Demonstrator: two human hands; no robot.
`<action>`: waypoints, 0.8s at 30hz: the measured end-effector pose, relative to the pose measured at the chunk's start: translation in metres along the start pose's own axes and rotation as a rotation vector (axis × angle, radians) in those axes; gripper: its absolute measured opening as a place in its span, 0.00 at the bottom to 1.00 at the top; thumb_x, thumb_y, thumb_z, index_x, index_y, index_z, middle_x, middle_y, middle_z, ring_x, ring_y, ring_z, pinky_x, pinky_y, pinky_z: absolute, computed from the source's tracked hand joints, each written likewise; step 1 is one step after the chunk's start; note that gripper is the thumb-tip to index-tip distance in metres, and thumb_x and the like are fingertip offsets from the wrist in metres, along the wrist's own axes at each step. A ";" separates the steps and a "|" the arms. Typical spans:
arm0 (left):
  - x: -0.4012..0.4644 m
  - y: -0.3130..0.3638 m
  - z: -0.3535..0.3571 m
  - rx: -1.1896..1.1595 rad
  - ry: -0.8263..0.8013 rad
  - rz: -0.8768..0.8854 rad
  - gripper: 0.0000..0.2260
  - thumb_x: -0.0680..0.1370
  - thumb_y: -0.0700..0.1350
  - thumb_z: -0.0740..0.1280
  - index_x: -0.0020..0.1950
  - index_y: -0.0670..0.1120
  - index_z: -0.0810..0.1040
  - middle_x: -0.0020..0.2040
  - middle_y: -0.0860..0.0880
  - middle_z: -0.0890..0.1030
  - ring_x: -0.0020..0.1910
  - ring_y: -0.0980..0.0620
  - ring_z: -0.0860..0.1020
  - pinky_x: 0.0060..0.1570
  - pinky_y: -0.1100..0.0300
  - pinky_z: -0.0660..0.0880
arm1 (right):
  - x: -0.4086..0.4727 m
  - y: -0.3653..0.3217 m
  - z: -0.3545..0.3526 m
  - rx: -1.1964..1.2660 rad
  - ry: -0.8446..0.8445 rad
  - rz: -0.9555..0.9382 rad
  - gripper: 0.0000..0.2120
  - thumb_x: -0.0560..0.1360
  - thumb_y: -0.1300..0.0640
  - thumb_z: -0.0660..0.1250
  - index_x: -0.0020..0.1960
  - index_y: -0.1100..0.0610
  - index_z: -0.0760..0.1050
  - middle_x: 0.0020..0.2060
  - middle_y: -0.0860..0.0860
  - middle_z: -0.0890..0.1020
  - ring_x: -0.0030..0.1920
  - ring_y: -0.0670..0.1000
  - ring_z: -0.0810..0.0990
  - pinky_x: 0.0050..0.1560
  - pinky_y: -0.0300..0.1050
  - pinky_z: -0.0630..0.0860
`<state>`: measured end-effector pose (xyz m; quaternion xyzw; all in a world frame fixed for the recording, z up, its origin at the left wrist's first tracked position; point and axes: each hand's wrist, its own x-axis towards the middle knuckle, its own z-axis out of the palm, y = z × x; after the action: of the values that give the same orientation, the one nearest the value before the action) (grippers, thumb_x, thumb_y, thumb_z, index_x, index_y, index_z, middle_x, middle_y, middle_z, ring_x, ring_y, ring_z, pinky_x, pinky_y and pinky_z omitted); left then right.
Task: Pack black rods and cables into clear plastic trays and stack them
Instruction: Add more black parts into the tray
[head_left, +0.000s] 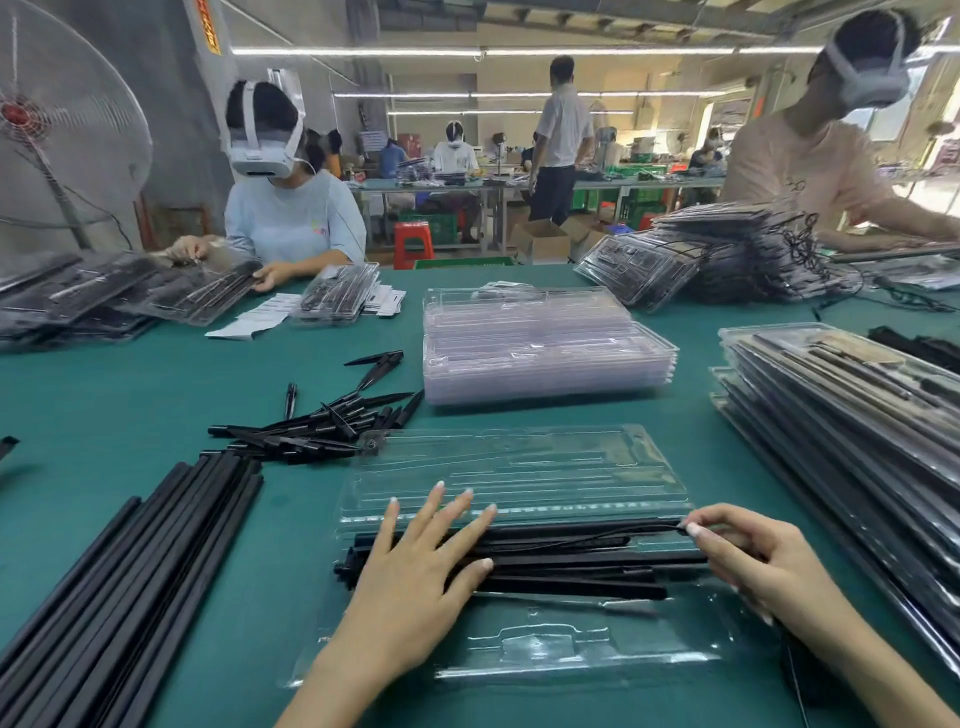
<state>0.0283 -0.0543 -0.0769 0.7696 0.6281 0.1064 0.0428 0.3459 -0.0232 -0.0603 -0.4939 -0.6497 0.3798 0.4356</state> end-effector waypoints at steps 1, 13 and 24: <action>0.000 0.000 0.002 0.009 -0.018 -0.016 0.21 0.79 0.64 0.41 0.70 0.71 0.38 0.73 0.68 0.36 0.72 0.62 0.28 0.71 0.51 0.28 | 0.000 -0.001 0.000 -0.008 0.021 -0.012 0.04 0.74 0.59 0.69 0.41 0.55 0.81 0.23 0.54 0.69 0.21 0.48 0.61 0.22 0.31 0.59; 0.000 -0.006 0.002 0.003 -0.132 -0.064 0.23 0.79 0.66 0.43 0.71 0.69 0.36 0.75 0.65 0.35 0.73 0.59 0.29 0.71 0.43 0.28 | -0.001 0.002 -0.007 -0.390 0.134 -0.157 0.05 0.64 0.51 0.75 0.37 0.47 0.80 0.23 0.47 0.74 0.23 0.41 0.64 0.27 0.31 0.62; -0.002 -0.007 0.000 0.010 -0.138 -0.071 0.22 0.78 0.67 0.43 0.69 0.72 0.35 0.74 0.63 0.33 0.73 0.60 0.30 0.71 0.45 0.29 | -0.001 0.002 -0.003 -0.419 0.137 -0.171 0.07 0.66 0.57 0.76 0.35 0.47 0.79 0.21 0.45 0.72 0.24 0.42 0.64 0.27 0.32 0.62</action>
<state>0.0215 -0.0550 -0.0786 0.7526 0.6511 0.0484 0.0856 0.3492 -0.0239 -0.0615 -0.5413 -0.7227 0.1640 0.3971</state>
